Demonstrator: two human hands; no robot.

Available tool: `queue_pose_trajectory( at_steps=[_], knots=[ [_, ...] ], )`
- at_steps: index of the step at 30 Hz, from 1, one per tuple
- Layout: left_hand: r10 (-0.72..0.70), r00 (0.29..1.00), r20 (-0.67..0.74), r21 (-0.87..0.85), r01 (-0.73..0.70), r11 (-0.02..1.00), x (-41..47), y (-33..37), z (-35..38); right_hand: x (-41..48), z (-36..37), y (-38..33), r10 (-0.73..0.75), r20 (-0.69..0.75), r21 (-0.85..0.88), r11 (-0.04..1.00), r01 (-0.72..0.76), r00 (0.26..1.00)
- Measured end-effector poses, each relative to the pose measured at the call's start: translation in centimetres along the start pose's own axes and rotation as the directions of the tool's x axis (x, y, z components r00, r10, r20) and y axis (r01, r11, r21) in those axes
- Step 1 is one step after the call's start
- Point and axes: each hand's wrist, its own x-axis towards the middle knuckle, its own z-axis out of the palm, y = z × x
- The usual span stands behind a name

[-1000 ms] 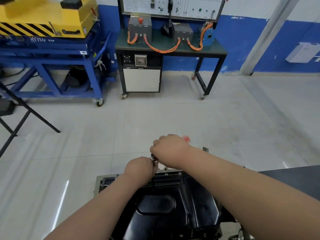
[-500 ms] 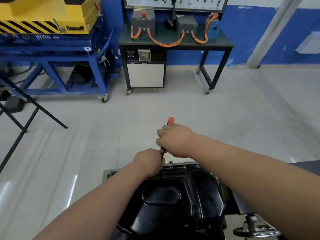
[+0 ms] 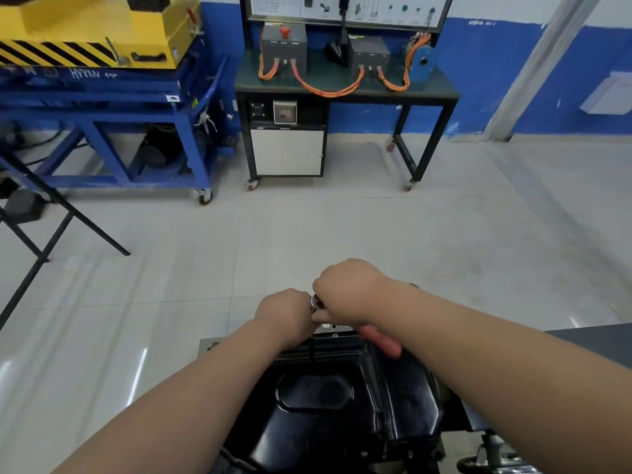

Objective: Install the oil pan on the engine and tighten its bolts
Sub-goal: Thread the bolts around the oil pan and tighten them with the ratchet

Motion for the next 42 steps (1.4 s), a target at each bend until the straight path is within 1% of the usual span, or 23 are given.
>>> queue_pose_trajectory(
  at_steps=[2, 3, 6, 7, 8, 10, 12, 14, 15, 19, 20, 22, 24, 26, 27, 30, 32, 33, 35, 37, 39, 40, 42],
  knots=[
    [0.027, 0.999, 0.03, -0.014, -0.026, 1.0, 0.0, 0.1, -0.1, 0.0, 0.3, -0.2, 0.05, 0.01, 0.002, 0.999, -0.05, 0.999],
    [0.05, 0.998, 0.038, -0.021, -0.049, 0.999, 0.0, 0.2, -0.2, -0.1, 0.5, -0.1, 0.028, 0.003, -0.022, 0.999, -0.027, 1.0],
    [0.124, 0.992, 0.022, 0.014, -0.125, 0.992, -0.3, 0.3, -0.2, -0.2, 0.4, 0.6, -0.131, -0.066, -0.131, 0.984, 0.122, 0.989],
    [0.139, 0.99, 0.014, 0.029, -0.139, 0.99, -0.4, 0.2, -0.2, -0.2, 0.4, 0.9, -0.146, -0.073, -0.144, 0.98, 0.135, 0.987],
    [0.142, 0.99, 0.004, 0.032, -0.142, 0.989, -0.4, 0.2, -0.2, -0.2, 0.3, 1.0, -0.142, -0.085, -0.142, 0.981, 0.129, 0.986],
    [0.1, 0.995, -0.01, 0.001, -0.1, 0.995, -0.4, 0.0, -0.3, -0.1, 0.2, 0.7, -0.096, -0.101, -0.119, 0.989, 0.084, 0.99],
    [0.038, 0.999, 0.006, -0.009, -0.038, 0.999, -0.4, 0.0, -0.4, 0.0, 0.5, -0.1, -0.049, -0.075, -0.075, 0.996, 0.044, 0.996],
    [0.034, 0.999, 0.018, -0.016, -0.034, 0.999, -0.3, 0.0, -0.3, 0.1, 0.9, -0.4, -0.01, -0.022, -0.035, 0.999, 0.01, 1.0],
    [0.042, 0.999, 0.01, -0.033, -0.041, 0.999, -0.2, 0.0, -0.3, 0.0, 0.9, -0.4, -0.018, -0.025, -0.032, 0.999, 0.018, 1.0],
    [0.116, 0.993, -0.035, -0.034, -0.118, 0.992, 0.0, 0.1, 0.0, 0.0, 0.5, 0.8, -0.172, -0.112, -0.138, 0.978, 0.156, 0.979],
    [0.115, 0.993, -0.042, -0.042, -0.117, 0.992, 0.0, 0.0, 0.0, -0.1, 0.4, 0.8, -0.17, -0.128, -0.123, 0.98, 0.154, 0.977],
    [0.062, 0.997, -0.049, -0.086, -0.066, 0.994, -0.1, -0.2, -0.1, 0.0, 0.4, 0.4, -0.113, -0.126, -0.091, 0.991, 0.102, 0.986],
    [0.002, 1.0, -0.026, -0.098, -0.004, 0.995, -0.3, -0.4, -0.1, 0.2, 0.8, -0.3, -0.001, -0.079, -0.069, 0.998, -0.005, 0.997],
    [0.006, 1.0, 0.003, -0.104, -0.006, 0.995, -0.5, -0.3, 0.1, 0.4, 1.1, -0.6, 0.095, -0.026, -0.012, 0.995, -0.095, 0.995],
    [0.028, 1.0, 0.004, -0.108, -0.027, 0.994, -0.6, -0.3, 0.3, 0.4, 1.2, -0.5, 0.084, -0.032, -0.001, 0.996, -0.084, 0.996],
    [0.092, 0.993, -0.071, -0.086, -0.098, 0.991, -0.7, -0.3, 0.8, 0.4, 1.0, 0.4, -0.068, -0.099, -0.037, 0.997, 0.065, 0.993],
    [0.106, 0.988, -0.108, -0.04, -0.111, 0.993, -0.7, -0.2, 1.0, 0.2, 0.8, 1.1, -0.107, -0.12, -0.053, 0.993, 0.101, 0.987],
    [0.094, 0.988, -0.119, -0.03, -0.099, 0.995, -0.7, -0.1, 1.1, 0.3, 0.7, 1.1, -0.103, -0.13, -0.063, 0.993, 0.095, 0.986],
    [0.02, 0.993, -0.119, -0.052, -0.026, 0.998, -0.6, -0.1, 1.1, 0.4, 0.8, 0.3, -0.069, -0.142, -0.083, 0.995, 0.058, 0.987],
    [-0.058, 0.996, -0.073, -0.077, 0.052, 0.996, -0.5, -0.2, 1.2, 0.7, 1.1, -0.5, 0.027, -0.115, -0.034, 0.999, -0.031, 0.993],
    [-0.061, 0.997, -0.048, -0.062, 0.058, 0.996, -0.3, -0.1, 1.3, 0.8, 1.3, -0.7, 0.098, -0.068, 0.011, 0.995, -0.097, 0.993],
    [-0.036, 0.998, -0.052, -0.039, 0.034, 0.999, -0.2, -0.2, 1.3, 0.8, 1.2, -0.6, 0.081, -0.067, 0.001, 0.997, -0.081, 0.995],
    [0.051, 0.995, -0.088, 0.008, -0.051, 0.999, -0.1, -0.3, 1.5, 0.7, 1.0, 0.2, -0.041, -0.112, -0.067, 0.997, 0.034, 0.993]
  ],
)
